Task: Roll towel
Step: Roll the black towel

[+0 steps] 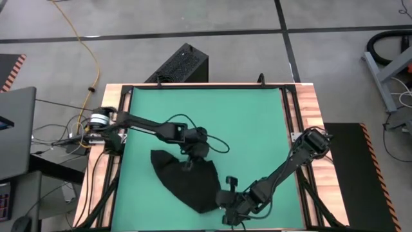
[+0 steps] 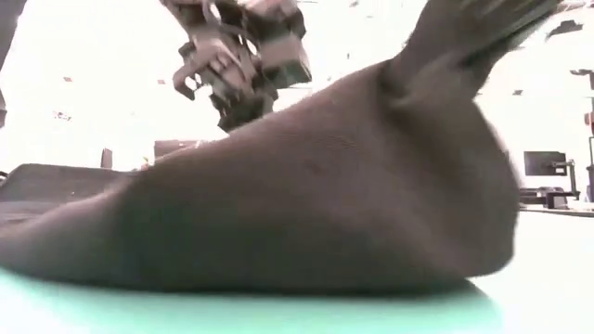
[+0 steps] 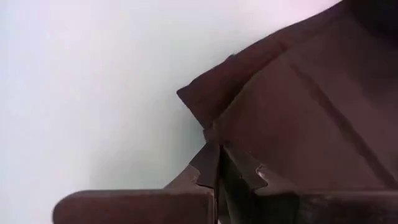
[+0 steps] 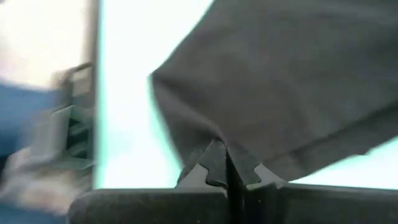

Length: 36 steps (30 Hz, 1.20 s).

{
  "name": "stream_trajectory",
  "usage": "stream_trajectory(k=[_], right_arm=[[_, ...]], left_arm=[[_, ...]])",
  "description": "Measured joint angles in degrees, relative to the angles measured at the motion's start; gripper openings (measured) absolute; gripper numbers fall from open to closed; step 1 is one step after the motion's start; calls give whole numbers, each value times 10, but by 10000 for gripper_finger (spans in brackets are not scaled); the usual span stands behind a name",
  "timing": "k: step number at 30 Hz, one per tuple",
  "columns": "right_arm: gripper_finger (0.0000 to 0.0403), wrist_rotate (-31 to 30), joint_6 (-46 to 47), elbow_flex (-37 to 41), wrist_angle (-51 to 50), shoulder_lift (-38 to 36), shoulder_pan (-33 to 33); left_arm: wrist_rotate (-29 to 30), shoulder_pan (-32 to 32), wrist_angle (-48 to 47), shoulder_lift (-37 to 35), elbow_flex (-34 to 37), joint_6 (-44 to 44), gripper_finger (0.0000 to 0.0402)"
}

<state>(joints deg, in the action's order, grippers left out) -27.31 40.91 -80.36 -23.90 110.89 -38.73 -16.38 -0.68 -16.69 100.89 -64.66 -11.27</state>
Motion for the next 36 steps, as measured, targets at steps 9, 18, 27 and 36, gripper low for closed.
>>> stream_trajectory(k=[9,18,27,36], right_arm=[[7,-125,18,0,-73,0,38],[6,-318,-3,0,-128,-72,92],[5,-423,-199,0,-105,-232,181],[5,-445,-451,0,-26,-289,372]], left_arm=[[202,-45,-197,-221,-20,28,0],[374,-71,-283,-403,-20,84,0],[507,-23,-235,-452,14,4,0],[580,128,65,-431,30,-302,0]])
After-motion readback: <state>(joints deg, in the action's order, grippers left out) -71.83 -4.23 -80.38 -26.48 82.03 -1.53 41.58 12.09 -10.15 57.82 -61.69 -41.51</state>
